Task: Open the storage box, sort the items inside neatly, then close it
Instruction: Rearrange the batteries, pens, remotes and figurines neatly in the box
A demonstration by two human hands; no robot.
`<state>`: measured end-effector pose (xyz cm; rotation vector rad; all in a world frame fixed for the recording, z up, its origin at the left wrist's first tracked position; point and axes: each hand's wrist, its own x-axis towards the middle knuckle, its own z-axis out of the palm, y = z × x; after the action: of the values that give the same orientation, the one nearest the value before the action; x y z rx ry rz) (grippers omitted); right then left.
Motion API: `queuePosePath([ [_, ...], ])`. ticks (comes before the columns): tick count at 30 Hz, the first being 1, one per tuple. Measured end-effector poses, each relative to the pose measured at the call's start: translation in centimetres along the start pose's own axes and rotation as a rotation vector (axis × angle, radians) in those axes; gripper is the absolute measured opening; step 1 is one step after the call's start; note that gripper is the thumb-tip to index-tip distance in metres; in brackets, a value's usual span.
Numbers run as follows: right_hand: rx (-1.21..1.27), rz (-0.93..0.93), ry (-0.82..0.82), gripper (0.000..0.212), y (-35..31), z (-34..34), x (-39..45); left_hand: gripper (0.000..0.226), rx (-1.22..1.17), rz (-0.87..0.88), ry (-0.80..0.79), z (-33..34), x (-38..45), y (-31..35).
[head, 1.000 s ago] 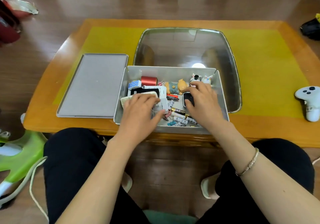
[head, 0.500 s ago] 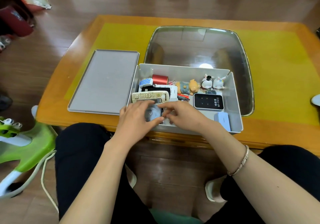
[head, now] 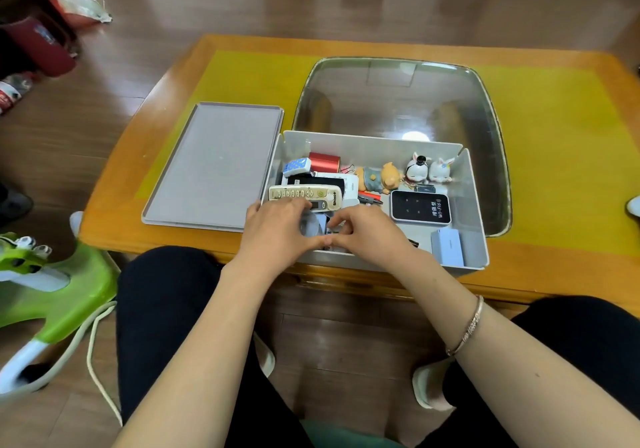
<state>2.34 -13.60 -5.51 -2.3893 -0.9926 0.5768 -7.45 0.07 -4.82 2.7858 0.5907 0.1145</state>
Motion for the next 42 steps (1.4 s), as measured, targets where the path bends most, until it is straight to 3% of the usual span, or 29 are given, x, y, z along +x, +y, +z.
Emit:
queuePosePath([
  [7, 0.057, 0.001, 0.026, 0.016, 0.2, 0.1, 0.0, 0.055, -0.153, -0.012, 0.056, -1.2, -0.4, -0.4],
  [11, 0.181, 0.019, 0.029, 0.009, 0.3, -0.2, -0.1, 0.052, -0.394, 0.009, 0.160, -3.1, 1.0, -0.4],
  [17, 0.168, 0.005, 0.016, 0.012, -0.1, -0.2, 0.0, 0.047, -0.439, -0.005, 0.267, -3.5, 6.1, 0.2],
  [22, 0.137, -0.004, 0.012, 0.014, 0.0, -0.2, 0.2, 0.047, -0.469, 0.019, 0.237, -2.1, 8.2, 0.5],
  [27, 0.100, -0.049, 0.159, 0.017, 0.4, -0.3, 0.2, 0.048, -0.345, 0.094, 0.074, -1.4, 9.0, -0.2],
  [31, 0.073, -0.080, 0.261, 0.015, 0.8, -0.6, 0.4, 0.044, -0.311, 0.069, 0.083, -1.2, 7.9, -0.2],
  [35, 0.069, -0.057, 0.308, 0.025, 1.2, -0.7, 0.8, 0.048, -0.337, 0.045, 0.191, -1.5, 5.2, -0.2],
  [38, 0.109, -0.037, 0.353, 0.039, 1.2, -0.5, 0.9, 0.035, -0.315, -0.003, 0.246, -1.6, 2.8, -0.2],
  [42, 0.210, -0.069, 0.367, 0.058, 1.1, -0.5, 1.1, 0.017, -0.297, 0.001, 0.113, -1.2, -0.1, 0.2],
])
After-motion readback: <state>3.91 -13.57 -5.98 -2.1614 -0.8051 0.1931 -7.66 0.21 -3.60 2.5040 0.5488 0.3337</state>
